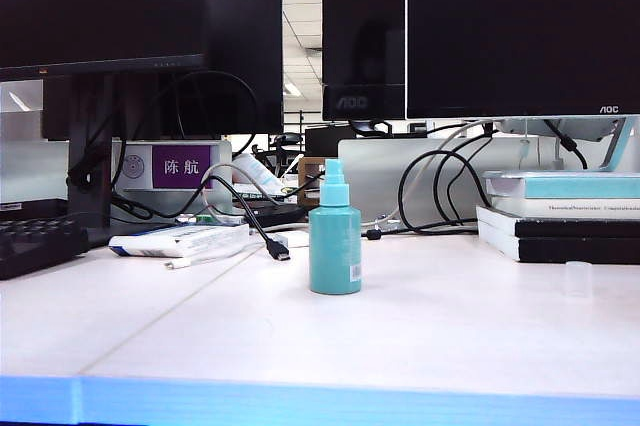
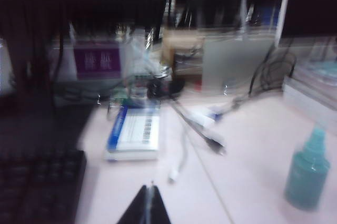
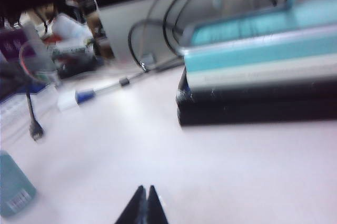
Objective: Pick up the sprayer with the left hand and remove the lid with the right hand then place it on the table.
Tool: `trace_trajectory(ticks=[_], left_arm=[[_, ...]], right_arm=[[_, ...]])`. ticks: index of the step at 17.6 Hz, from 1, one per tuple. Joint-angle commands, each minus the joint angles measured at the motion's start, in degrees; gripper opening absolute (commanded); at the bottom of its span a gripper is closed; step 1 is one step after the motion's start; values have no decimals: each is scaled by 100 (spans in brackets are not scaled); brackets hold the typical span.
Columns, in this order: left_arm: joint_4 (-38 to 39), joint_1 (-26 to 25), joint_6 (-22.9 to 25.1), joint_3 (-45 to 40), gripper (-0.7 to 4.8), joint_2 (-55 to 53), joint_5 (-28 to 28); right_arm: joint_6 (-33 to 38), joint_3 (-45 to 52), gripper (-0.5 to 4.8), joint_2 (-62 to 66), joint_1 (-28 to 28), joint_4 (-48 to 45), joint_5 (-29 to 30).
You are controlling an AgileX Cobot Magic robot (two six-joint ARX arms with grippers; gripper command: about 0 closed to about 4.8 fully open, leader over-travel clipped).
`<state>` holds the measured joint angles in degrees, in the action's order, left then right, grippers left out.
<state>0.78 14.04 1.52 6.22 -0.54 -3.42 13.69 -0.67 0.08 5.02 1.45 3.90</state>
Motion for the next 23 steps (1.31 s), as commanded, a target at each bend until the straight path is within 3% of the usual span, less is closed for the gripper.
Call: trace_trajectory(ticks=[1,3,4,5,8,10,12,16,18,19,20,23], left_arm=[[234,-11,562,70,8,20,103],[404,-13,555,68,26,46,367],[409,-11,553,68,26,46,341],[535,-11,219,68,25,46,369],[868,-13,127,68,25,46,363],[994,-13,107,68,25,46,363],[1126,-9,-127,68,24,46,348],[1200,-7,-732,-15,-6,46,756],[1187,-7,-682,-103,-6,46,713],[1091,-7,-387,-170,-6,46,450],[1095,0,-625,-168,-5,46,520],[787,-181,-627,-551,-5,46,463]], right_arm=[[-31,31,-1,2,4,-315,57],[-39,31,0,-7,-15,299,-140],[-44,31,-1,-7,-4,299,-146],[-166,31,0,-7,-7,319,-380],[-332,31,0,-7,-2,302,-234],[-629,28,-1,-7,0,326,-514],[-704,28,-1,-7,-7,330,-929],[-597,28,-1,-7,-2,22,-894],[-597,28,-1,-7,-2,24,-885],[-599,28,-1,-7,2,24,-874],[-599,28,-1,-7,-4,24,-874],[-601,31,-1,-7,-26,42,-876]])
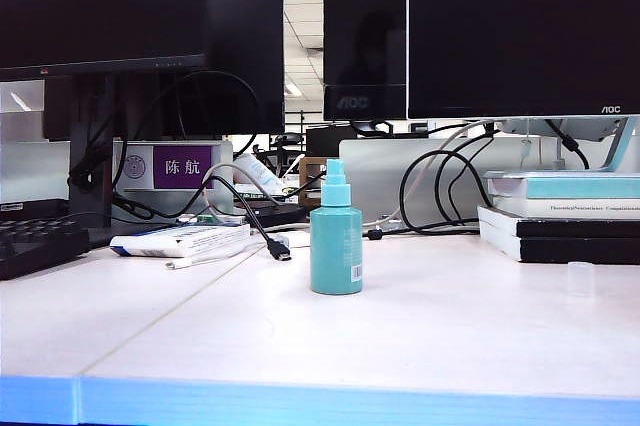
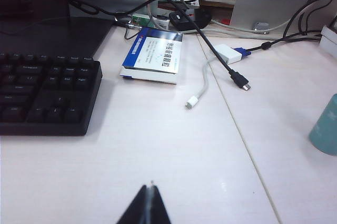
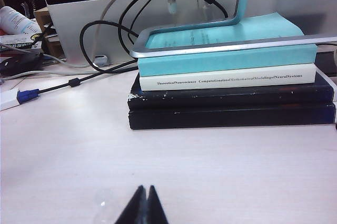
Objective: Pick up the sprayer with the left hand and remove the lid with the right hand then place it on the table.
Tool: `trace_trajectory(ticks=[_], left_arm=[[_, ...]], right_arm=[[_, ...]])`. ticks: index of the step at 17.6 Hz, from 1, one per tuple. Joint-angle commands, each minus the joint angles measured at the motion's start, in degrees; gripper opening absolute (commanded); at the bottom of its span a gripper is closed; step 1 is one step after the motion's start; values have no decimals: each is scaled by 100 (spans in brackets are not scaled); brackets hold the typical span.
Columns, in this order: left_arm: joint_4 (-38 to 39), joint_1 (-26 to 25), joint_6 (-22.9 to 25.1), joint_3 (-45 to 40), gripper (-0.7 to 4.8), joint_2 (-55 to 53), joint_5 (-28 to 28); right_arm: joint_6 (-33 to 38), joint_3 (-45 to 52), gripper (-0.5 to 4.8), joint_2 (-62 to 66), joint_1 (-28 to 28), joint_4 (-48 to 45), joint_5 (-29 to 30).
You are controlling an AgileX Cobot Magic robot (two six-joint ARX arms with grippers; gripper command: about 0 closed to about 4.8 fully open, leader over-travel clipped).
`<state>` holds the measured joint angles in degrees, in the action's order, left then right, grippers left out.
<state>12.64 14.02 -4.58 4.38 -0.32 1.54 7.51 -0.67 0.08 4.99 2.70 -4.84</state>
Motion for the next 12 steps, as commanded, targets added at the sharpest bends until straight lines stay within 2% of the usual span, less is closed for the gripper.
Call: trace_trajectory(ticks=[1,2,4,12], left_arm=[[-243,-894,-20,-398,-5,24,-70],[-238,-1224,-20,-398,-5,24,-70],[-238,-1541,-20,-398,-5,24,-20],[-238,-1530,-20,-398,-5,24,-28]], right_arm=[[17,33,-1,-4,-184,-85,2],[17,33,-1,-7,-269,-87,2],[15,33,-1,-4,-321,-85,-20],[17,33,-1,-4,-315,-83,-20]])
